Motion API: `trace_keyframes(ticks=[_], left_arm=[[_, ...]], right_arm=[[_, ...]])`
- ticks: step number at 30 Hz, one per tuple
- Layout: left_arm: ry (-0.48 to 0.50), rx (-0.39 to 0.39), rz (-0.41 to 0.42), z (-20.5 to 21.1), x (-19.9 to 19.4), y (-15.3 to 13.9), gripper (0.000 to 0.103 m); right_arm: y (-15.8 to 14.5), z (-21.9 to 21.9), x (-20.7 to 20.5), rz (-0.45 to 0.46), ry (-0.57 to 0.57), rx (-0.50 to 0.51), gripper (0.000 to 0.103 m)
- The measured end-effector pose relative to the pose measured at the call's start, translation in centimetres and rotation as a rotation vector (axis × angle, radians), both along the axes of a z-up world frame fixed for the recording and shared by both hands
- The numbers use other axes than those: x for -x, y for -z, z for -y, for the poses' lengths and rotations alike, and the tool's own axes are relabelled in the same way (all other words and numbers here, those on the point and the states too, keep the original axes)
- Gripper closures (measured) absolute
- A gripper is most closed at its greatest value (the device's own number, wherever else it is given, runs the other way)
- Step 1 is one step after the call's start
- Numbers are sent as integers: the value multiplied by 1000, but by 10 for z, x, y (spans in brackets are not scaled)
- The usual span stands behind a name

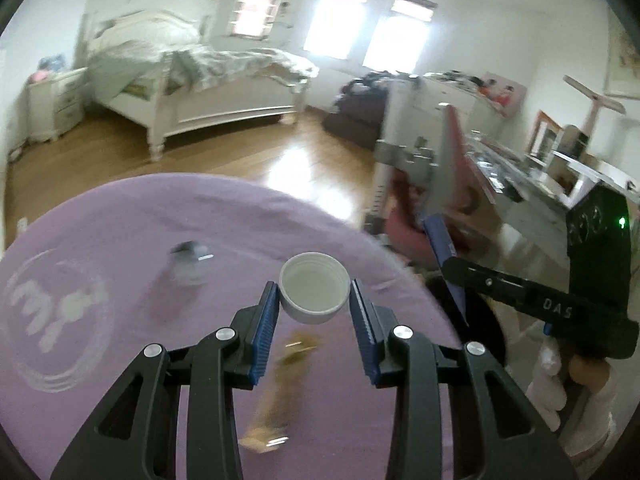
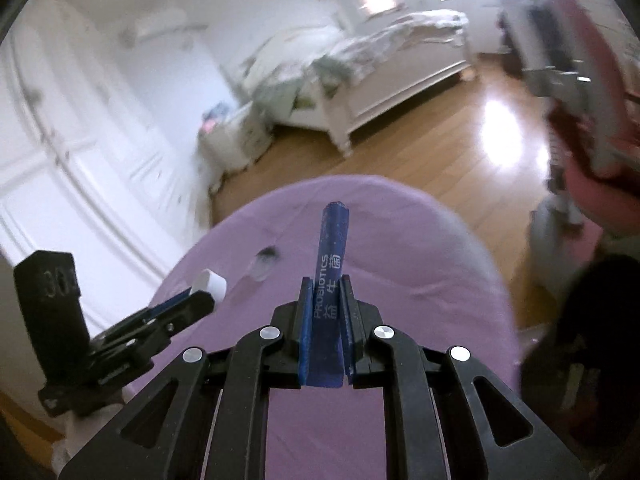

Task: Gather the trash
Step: 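Carry the white lid and blue tube in both tools over the black bin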

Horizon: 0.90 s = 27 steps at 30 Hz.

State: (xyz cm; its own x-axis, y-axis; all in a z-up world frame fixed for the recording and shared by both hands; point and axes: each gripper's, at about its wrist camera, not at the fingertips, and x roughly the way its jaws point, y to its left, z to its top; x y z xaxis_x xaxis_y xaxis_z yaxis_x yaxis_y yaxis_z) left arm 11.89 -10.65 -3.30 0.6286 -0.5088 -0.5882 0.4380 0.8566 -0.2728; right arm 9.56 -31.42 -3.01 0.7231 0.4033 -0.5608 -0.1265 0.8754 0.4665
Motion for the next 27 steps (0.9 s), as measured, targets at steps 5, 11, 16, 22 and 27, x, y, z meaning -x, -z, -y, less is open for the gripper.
trace_keyframes(ticks=[5, 11, 16, 22, 27], left_arm=[[122, 22, 14, 69, 7, -6, 67], [295, 20, -17, 164, 14, 1, 67], [391, 15, -45, 218, 24, 13, 67], [463, 0, -101, 262, 26, 29, 67], [497, -26, -130, 285, 29, 44, 67]], right_arm=[[-5, 80, 40, 34, 138, -28, 89], [3, 161, 79, 44, 284, -55, 89], [16, 221, 104, 37, 395, -82, 89], [37, 265, 121, 13, 490, -101, 89], [50, 281, 129, -5, 523, -116, 89]])
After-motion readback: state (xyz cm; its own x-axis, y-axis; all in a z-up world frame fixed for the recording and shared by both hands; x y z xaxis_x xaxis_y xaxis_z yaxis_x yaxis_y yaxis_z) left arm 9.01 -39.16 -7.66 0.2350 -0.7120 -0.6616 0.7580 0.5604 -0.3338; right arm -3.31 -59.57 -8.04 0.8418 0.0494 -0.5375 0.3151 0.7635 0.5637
